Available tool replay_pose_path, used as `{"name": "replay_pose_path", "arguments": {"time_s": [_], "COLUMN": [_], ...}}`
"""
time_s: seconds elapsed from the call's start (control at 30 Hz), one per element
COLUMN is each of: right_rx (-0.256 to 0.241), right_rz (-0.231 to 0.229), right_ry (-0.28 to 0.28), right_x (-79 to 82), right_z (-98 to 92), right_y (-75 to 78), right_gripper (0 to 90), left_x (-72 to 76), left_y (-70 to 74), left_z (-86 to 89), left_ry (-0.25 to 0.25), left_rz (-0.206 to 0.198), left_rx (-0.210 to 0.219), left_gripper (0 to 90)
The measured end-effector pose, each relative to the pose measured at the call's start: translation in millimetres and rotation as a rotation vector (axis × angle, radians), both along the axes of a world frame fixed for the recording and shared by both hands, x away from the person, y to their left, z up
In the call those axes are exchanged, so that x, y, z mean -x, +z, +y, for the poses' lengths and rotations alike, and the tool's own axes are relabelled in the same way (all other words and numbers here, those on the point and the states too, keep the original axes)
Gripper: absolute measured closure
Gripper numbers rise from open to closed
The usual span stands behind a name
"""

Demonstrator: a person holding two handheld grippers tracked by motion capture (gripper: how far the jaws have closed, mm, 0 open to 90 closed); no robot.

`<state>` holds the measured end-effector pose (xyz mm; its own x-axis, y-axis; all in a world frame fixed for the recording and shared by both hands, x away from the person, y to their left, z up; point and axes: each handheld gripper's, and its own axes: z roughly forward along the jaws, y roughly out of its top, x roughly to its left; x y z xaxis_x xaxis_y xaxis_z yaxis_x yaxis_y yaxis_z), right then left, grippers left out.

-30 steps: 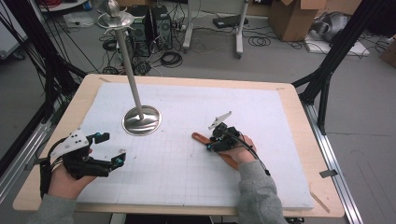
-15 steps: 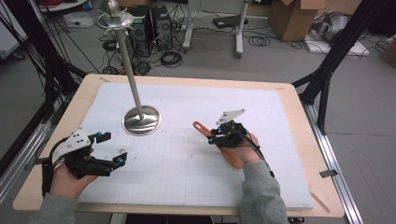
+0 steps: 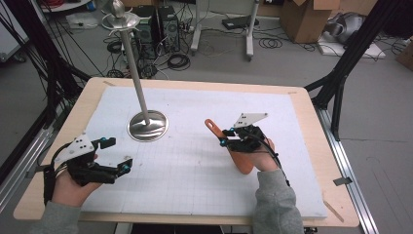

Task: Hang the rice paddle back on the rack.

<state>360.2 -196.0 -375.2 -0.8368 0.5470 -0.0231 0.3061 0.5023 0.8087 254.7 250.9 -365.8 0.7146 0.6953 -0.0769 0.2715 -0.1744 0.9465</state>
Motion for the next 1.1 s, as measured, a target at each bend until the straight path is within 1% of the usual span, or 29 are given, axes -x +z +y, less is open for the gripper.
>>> {"name": "replay_pose_path", "arguments": {"time_s": [0.17,0.3,0.47,0.53,0.57,0.63,0.7,0.8,0.87,0.9,1.1], "right_rx": [-0.019,-0.047,-0.081,-0.089,-0.096,-0.108,-0.113,-0.119,-0.124,-0.137,-0.166], "right_rz": [-0.034,-0.044,-0.082,-0.085,-0.093,-0.092,-0.104,-0.12,-0.122,-0.128,-0.129], "right_ry": [0.0,-0.019,-0.024,-0.022,-0.02,-0.02,-0.023,-0.009,-0.006,0.002,0.024], "right_x": [3.9,7.4,10.5,12.5,13.4,15.4,17.3,19.6,20.3,21.7,26.5], "right_z": [-3.2,-4.8,-7.9,-9.0,-9.2,-9.4,-8.2,-6.4,-6.3,-6.8,-9.4], "right_y": [8.8,15.2,21.7,24.9,26.2,29.1,31.5,34.3,35.3,37.3,44.3], "right_gripper": [64.5,64.5,64.5,64.5,64.5,64.5,64.5,64.5,64.5,64.6,64.6], "left_x": [-0.3,-0.4,-0.6,-1.0,-1.0,-1.2,-1.3,-1.6,-1.7,-1.6,-1.2], "left_y": [-0.3,-0.6,-0.8,-0.9,-1.1,-1.5,-1.8,-2.4,-2.4,-2.3,-1.8], "left_z": [0.0,-0.8,-1.2,-0.9,-0.8,-1.2,-1.8,-3.8,-4.0,-4.0,-3.2], "left_ry": [-0.002,-0.003,-0.003,-0.004,-0.003,-0.003,-0.002,-0.009,-0.01,-0.009,-0.004], "left_rz": [0.001,0.002,0.002,0.002,0.003,0.005,0.004,0.007,0.006,0.008,0.006], "left_rx": [-0.003,-0.002,-0.007,-0.008,-0.008,-0.006,-0.006,-0.013,-0.015,-0.017,-0.01], "left_gripper": [4.1,4.0,4.0,4.0,4.0,4.0,4.0,4.0,4.0,4.1,4.0]}}
